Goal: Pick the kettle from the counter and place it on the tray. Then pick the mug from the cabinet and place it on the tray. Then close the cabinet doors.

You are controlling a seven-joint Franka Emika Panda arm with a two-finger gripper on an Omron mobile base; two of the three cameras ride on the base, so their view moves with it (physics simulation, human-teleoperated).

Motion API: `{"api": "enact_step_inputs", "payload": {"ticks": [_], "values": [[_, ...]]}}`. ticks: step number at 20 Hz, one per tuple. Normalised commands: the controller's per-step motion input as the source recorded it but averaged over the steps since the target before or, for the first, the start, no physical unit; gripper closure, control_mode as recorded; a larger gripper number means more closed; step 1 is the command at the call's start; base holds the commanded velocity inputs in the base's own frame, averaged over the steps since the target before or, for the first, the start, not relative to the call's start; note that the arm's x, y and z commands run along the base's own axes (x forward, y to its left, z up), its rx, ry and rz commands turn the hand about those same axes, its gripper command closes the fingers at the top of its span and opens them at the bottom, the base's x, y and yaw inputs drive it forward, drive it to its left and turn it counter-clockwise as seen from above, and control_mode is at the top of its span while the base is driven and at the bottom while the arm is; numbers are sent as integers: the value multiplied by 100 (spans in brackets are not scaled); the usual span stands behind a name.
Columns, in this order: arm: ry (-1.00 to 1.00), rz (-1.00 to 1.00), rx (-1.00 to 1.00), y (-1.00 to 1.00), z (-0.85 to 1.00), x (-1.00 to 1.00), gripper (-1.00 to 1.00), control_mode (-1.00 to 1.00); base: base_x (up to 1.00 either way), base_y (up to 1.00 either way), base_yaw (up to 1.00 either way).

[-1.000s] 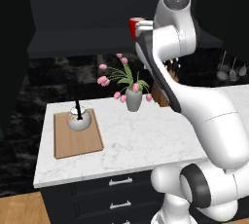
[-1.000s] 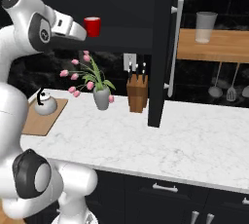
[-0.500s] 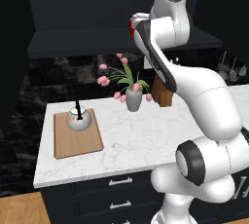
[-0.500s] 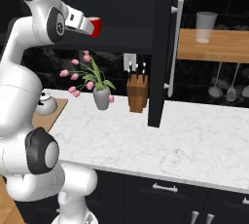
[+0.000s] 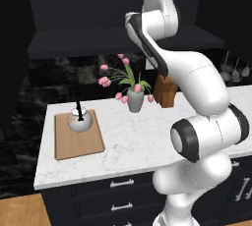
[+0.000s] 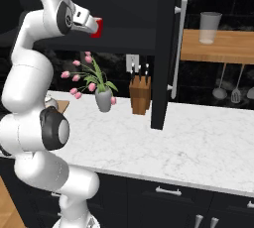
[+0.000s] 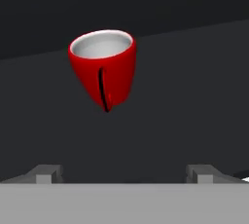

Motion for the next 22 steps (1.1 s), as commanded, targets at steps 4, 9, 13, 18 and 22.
{"api": "enact_step_inputs", "payload": {"ticks": [4,9,13,18,22], "values": [[6,0,0,2,-1,44,-100,-100,0,0,0],[0,0,0,9,-5,49,-100,-100,0,0,0],[0,0,0,5,-5,46,-100,-100,0,0,0],[0,0,0,0,-7,34,-100,-100,0,0,0],[0,0,0,0,0,6,-100,-100,0,0,0]]}}
